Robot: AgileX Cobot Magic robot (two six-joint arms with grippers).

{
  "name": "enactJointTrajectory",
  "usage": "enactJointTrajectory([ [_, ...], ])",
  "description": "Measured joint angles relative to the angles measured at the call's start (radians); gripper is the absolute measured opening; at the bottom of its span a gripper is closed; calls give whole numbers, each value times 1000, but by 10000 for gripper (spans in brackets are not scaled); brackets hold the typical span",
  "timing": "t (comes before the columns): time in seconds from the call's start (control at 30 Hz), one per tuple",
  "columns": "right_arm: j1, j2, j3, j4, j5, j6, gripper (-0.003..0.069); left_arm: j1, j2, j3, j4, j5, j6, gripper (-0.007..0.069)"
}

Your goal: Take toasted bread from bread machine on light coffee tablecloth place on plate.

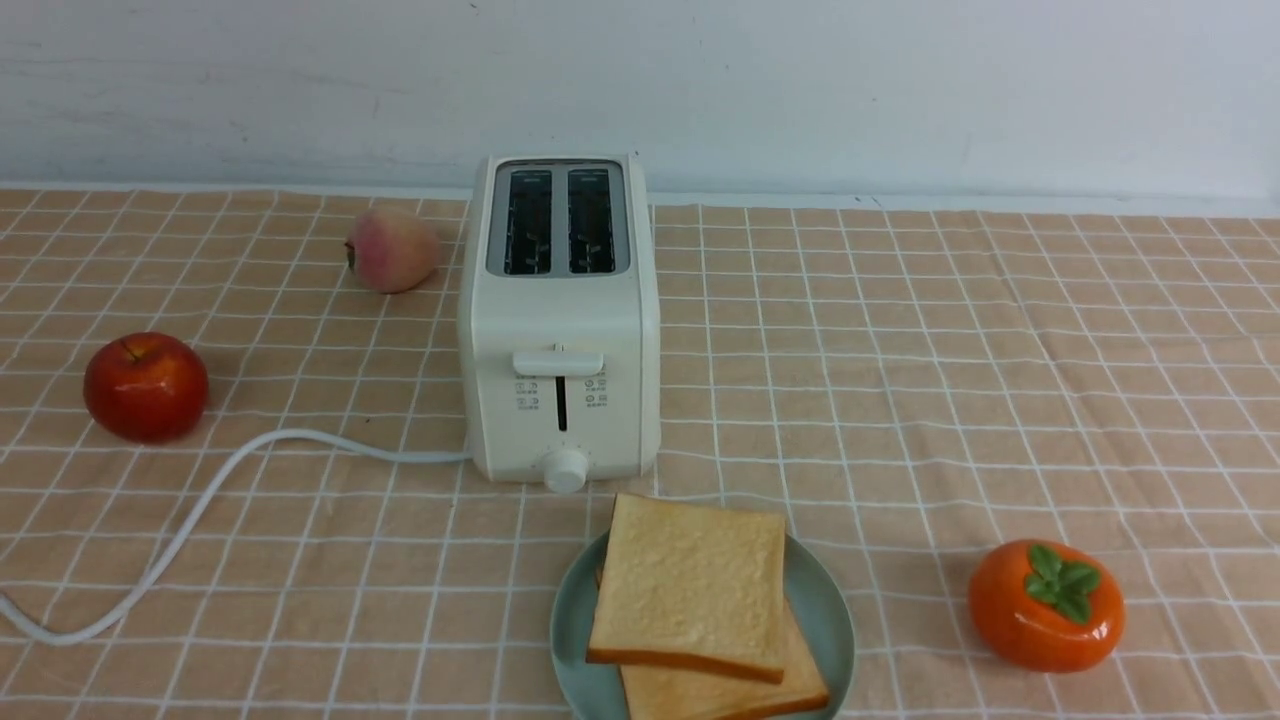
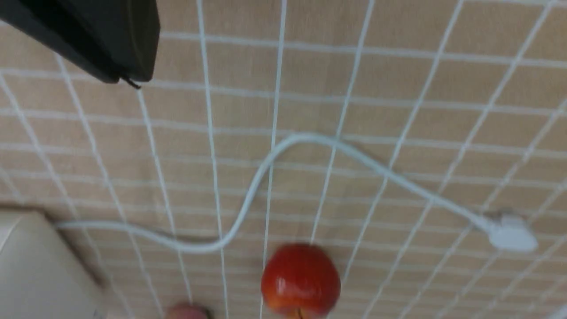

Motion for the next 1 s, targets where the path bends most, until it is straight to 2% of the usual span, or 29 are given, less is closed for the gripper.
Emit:
enactJointTrajectory([
  [0.7, 0, 0, 0, 0, -1, 0, 62, 0, -1, 18, -2, -28, 0, 19],
  [0.8, 0, 0, 0, 36, 0, -8, 67, 0, -1, 18, -2, -28, 0, 20],
  [0.9, 0, 0, 0, 122, 60, -116, 71, 0, -1, 18, -2, -28, 0, 25],
  [0.97, -4, 0, 0, 232, 175, -227, 74, 0, -1, 18, -2, -28, 0, 29],
  [1.0, -5, 0, 0, 232, 175, -238, 74, 0, -1, 18, -2, -28, 0, 29],
])
